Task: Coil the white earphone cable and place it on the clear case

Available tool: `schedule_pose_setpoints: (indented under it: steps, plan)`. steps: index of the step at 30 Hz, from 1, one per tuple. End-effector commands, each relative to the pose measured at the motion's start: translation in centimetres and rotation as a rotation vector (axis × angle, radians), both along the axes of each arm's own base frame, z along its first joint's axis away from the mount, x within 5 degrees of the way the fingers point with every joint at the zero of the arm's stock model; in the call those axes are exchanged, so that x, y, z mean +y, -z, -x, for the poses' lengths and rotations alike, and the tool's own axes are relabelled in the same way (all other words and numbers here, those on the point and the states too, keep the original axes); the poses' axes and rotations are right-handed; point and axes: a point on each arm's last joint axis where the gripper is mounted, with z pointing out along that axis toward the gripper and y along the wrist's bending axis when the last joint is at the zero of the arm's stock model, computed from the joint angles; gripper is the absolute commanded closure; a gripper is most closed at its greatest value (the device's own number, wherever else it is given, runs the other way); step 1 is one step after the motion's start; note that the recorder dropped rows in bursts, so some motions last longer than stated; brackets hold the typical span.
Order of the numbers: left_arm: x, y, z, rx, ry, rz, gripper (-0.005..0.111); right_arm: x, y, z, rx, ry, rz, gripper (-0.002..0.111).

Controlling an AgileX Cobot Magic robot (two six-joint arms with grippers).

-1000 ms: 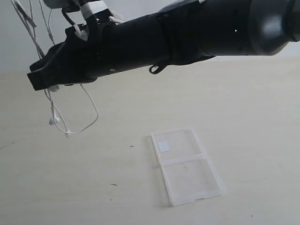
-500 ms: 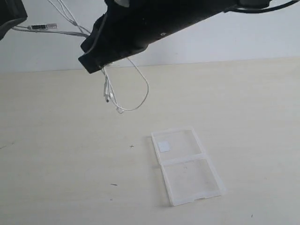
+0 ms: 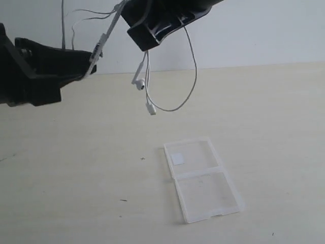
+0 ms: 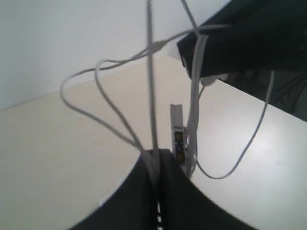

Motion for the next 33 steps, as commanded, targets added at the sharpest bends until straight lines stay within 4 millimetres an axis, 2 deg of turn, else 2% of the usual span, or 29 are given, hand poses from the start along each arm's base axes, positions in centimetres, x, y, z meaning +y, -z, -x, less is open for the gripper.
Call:
schedule_pose_setpoints:
  steps: [1, 5, 7, 12, 19, 24, 33]
  plan:
    - [-0.4, 1.1, -0.8, 0.025, 0.031, -0.045, 0.083, -0.6, -0.8, 0.3, -0.013, 0.014, -0.026, 0.108]
    - [-0.6, 0.2, -0.9, 0.011, 0.039, -0.007, 0.050, -0.4, 0.0, 0.2, 0.034, 0.003, 0.016, 0.108]
    - [-0.7, -0.5, -0.8, -0.002, 0.053, 0.009, 0.043, -0.4, 0.3, 0.0, 0.023, 0.008, 0.043, 0.108]
    - [-0.8, -1.2, -0.2, -0.018, 0.085, 0.028, 0.045, -1.0, 0.8, -1.1, -0.022, 0.103, 0.114, 0.108]
    - [0.2, -1.0, -1.2, -0.037, -0.066, -0.013, 0.045, -1.3, 1.3, -1.1, 0.018, 0.133, 0.157, 0.108]
    - [0.1, -1.1, -1.1, -0.027, -0.059, 0.007, 0.045, -1.7, 1.5, -1.6, -0.018, 0.175, 0.208, 0.108]
    - [-0.2, -1.1, -0.9, -0.027, -0.010, 0.008, 0.045, -3.1, 2.0, -4.1, -0.096, 0.470, 0.260, 0.108]
